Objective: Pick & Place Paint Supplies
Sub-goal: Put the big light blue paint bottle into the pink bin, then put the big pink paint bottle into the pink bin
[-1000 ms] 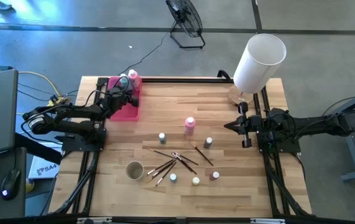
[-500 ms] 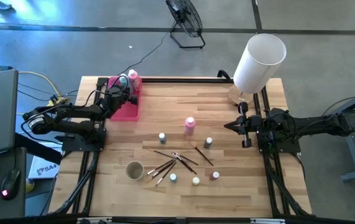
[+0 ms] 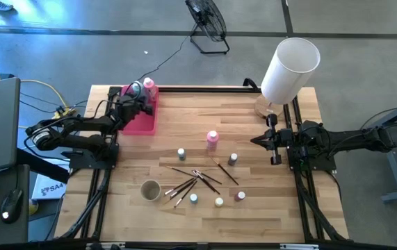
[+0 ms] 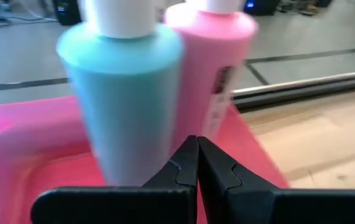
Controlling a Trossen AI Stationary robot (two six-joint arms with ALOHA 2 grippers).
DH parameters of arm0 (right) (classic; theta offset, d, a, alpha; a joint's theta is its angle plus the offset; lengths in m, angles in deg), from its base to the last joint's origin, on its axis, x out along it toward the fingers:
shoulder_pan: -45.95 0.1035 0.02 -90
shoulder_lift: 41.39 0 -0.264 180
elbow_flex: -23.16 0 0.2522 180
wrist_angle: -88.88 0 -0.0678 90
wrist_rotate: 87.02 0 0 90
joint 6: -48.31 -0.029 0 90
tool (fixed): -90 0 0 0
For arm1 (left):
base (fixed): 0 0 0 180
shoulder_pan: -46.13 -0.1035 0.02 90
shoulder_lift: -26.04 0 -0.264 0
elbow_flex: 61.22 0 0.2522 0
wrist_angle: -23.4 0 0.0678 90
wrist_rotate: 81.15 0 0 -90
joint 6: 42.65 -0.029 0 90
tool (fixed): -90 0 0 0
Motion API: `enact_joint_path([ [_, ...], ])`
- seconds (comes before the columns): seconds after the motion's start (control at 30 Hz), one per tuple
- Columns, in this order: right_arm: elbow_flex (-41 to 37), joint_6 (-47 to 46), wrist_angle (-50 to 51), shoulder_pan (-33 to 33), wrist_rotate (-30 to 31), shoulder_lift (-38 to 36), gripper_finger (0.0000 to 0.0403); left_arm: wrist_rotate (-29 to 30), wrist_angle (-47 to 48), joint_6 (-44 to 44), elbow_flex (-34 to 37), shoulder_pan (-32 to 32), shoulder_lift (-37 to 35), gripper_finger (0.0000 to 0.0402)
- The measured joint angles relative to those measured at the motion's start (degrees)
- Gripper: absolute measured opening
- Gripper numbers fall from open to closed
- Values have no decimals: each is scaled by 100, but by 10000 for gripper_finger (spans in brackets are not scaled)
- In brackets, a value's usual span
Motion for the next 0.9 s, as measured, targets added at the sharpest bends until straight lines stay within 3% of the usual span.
enact_joint_path([
  [0.23,0,-5,0,2,0,0,3,-926,-118,156,0,7,-13,0],
  [0.53,0,-15,1,0,0,-1,3,-1157,136,140,0,57,-103,0],
  [0.9,0,-15,31,2,-2,-2,3,-2082,549,-300,0,553,-1475,0],
])
